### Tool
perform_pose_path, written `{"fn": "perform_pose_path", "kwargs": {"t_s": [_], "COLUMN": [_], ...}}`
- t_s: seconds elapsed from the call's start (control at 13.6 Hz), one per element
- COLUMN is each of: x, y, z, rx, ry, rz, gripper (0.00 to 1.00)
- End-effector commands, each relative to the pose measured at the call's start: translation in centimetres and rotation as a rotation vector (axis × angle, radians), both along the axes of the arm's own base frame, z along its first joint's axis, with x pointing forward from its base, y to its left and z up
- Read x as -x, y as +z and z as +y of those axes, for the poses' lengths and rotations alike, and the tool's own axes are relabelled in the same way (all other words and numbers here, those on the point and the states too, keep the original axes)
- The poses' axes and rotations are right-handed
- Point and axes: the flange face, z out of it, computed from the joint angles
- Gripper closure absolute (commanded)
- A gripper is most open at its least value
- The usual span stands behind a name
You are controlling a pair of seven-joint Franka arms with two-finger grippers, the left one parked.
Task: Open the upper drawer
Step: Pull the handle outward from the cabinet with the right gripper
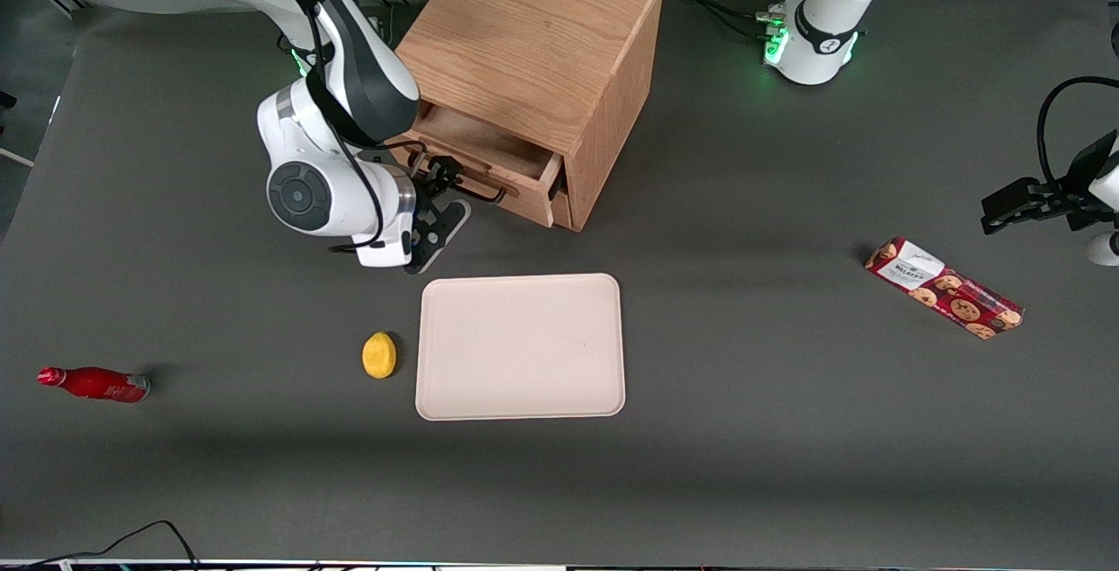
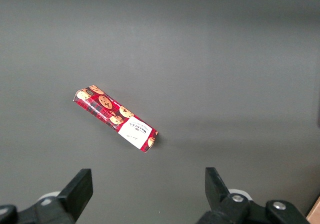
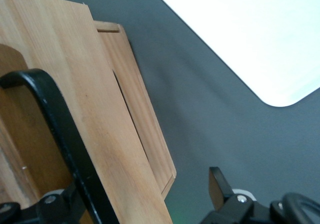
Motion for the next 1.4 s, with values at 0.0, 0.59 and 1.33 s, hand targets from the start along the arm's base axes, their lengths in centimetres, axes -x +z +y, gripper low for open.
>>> {"fn": "perform_pose_path", "kwargs": {"t_s": [0.0,0.59,1.33], "x": [-1.9,-5.1,-8.1], "y": [-0.6,-0.8,-1.1], "z": [-0.3,-2.4,-5.1], "rx": [-0.017,0.004,-0.016], "ry": [0.058,0.029,0.022], "rz": [-0.022,-0.054,-0.080], "gripper": [0.00,0.00,0.00]}}
